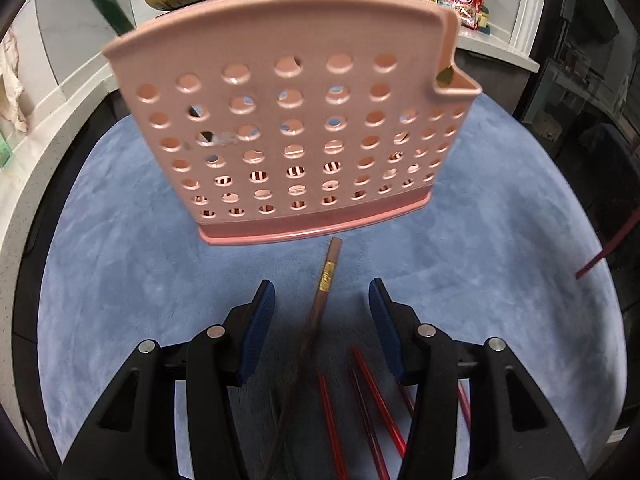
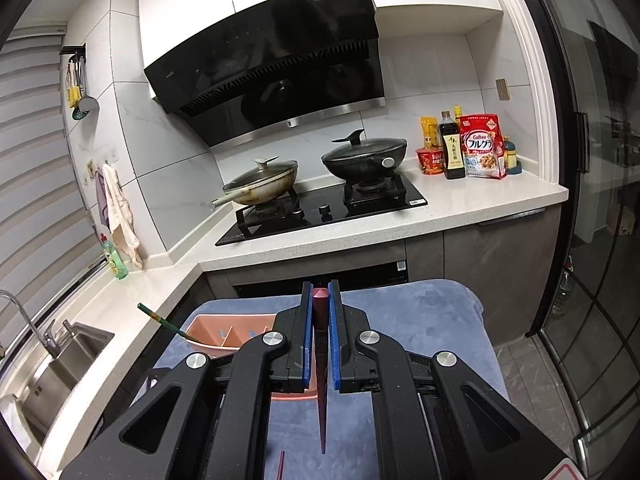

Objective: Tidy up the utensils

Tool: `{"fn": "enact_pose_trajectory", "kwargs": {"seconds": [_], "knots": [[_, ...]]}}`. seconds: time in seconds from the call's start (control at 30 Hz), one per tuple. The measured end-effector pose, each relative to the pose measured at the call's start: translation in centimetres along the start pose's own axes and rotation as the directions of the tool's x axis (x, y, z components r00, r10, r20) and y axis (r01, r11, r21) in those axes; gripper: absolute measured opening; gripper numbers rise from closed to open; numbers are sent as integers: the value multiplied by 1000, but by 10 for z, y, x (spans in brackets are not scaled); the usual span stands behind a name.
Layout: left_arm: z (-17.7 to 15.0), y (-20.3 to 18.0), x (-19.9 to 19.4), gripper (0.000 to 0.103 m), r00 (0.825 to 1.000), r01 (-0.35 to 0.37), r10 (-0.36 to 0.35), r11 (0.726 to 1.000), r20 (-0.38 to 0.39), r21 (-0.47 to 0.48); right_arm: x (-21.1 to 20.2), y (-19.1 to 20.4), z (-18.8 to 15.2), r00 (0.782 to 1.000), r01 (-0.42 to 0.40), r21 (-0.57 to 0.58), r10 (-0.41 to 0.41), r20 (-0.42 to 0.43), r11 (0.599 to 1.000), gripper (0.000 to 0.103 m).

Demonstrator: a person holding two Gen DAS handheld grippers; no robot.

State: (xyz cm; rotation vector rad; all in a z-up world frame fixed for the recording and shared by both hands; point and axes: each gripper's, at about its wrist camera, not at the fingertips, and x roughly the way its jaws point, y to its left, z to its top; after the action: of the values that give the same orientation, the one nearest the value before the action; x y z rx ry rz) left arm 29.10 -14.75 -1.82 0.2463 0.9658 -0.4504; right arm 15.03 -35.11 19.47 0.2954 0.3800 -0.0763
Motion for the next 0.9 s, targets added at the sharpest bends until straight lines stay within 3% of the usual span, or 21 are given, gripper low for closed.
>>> {"fn": "enact_pose_trajectory", "kwargs": {"seconds": [0.07, 0.23, 0.57, 0.67, 0.9], "knots": [[-1, 1, 7, 45, 1000, -2, 2, 1000, -7, -2, 5, -1, -1, 1000, -7, 1, 7, -6, 1000, 7], [-4, -1, 21, 24, 1000, 9, -9, 1000, -27, -8, 13, 0, -5, 1000, -19, -2, 19, -20, 1000, 7], [-5, 7, 18, 7, 999, 24, -25, 1000, -25, -15, 19, 2, -10, 999, -28, -12, 28, -46, 1000, 7], [-6, 13, 4, 7, 999, 37, -37, 999, -11, -28, 17, 4, -11, 998, -28, -13, 27, -54, 1000, 7], [-7, 33, -72, 7, 993, 39, -32, 997, 112, -60, 7, 10, -12, 998, -35, -22, 34, -50, 999, 7]]}}
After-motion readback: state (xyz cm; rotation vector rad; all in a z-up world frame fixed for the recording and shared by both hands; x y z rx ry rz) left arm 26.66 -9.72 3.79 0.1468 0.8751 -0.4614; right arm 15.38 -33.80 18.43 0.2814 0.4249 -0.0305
